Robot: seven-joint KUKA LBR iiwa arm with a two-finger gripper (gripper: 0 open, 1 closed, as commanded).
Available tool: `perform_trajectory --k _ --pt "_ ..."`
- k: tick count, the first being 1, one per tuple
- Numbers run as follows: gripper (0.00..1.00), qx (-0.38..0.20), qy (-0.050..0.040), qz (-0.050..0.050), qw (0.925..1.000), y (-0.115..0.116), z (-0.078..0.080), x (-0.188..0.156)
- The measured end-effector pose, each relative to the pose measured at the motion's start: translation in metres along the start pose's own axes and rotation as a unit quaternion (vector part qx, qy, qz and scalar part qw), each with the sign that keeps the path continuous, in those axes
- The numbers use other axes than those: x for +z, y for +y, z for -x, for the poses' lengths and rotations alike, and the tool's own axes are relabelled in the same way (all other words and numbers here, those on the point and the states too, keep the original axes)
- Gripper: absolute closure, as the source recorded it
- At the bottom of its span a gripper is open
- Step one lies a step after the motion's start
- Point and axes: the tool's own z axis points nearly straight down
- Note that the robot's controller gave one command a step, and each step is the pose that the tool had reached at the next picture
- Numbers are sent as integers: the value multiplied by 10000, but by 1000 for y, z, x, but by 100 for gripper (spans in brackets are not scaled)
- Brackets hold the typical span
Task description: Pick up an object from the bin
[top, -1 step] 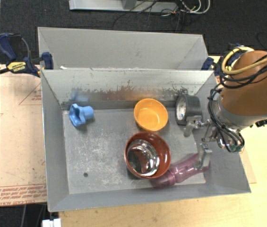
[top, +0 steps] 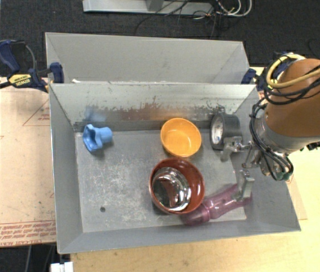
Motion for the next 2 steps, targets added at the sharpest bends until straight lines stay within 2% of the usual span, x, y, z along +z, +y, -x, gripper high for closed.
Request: perform_trajectory --k 1,2 --pt "0 -975 -13 -1 9952 -71 2 138" --pt "0 -1418 -65 -7 9899 -70 0 76"
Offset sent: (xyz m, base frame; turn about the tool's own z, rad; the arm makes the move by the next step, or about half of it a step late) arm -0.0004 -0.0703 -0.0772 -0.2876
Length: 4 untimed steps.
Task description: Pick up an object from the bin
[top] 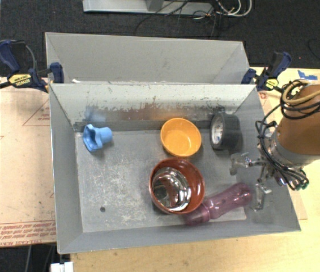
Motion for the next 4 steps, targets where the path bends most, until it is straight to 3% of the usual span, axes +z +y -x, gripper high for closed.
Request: perform_trajectory --k 1,2,3,4 --pt "0 368 49 19 9993 -2 -1 76" --pt "0 -376 -37 -20 9993 -8 18 74" --pt "100 348 28 14 9994 -2 1 75" --pt "100 347 27 13 9994 -2 1 75"
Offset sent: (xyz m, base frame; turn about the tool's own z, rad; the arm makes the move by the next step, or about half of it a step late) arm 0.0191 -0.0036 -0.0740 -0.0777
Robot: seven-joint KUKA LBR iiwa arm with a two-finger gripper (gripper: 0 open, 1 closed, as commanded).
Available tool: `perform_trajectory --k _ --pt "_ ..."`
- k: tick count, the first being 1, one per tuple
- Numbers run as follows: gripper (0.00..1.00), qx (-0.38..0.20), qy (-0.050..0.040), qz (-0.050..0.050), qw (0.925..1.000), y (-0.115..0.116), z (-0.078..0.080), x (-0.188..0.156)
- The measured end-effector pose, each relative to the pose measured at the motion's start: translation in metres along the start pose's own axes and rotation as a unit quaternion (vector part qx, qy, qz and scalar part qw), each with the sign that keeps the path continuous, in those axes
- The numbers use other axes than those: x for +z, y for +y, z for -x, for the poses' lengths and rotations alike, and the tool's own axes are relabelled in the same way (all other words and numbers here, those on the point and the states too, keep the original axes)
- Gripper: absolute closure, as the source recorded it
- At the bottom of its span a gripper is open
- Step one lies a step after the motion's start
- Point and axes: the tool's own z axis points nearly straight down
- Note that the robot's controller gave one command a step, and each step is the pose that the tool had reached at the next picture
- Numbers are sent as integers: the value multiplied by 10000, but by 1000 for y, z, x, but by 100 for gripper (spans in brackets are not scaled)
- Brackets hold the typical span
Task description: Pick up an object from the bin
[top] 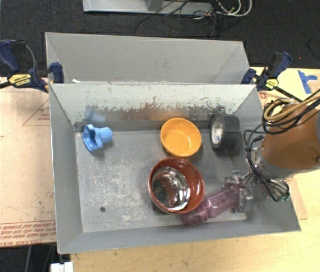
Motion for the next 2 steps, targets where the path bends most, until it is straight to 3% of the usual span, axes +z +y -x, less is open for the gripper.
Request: perform_trajectory --k 1,2 --pt "100 2 50 25 10000 2 -2 -41" --pt "100 12 4 4 10000 1 0 -84"
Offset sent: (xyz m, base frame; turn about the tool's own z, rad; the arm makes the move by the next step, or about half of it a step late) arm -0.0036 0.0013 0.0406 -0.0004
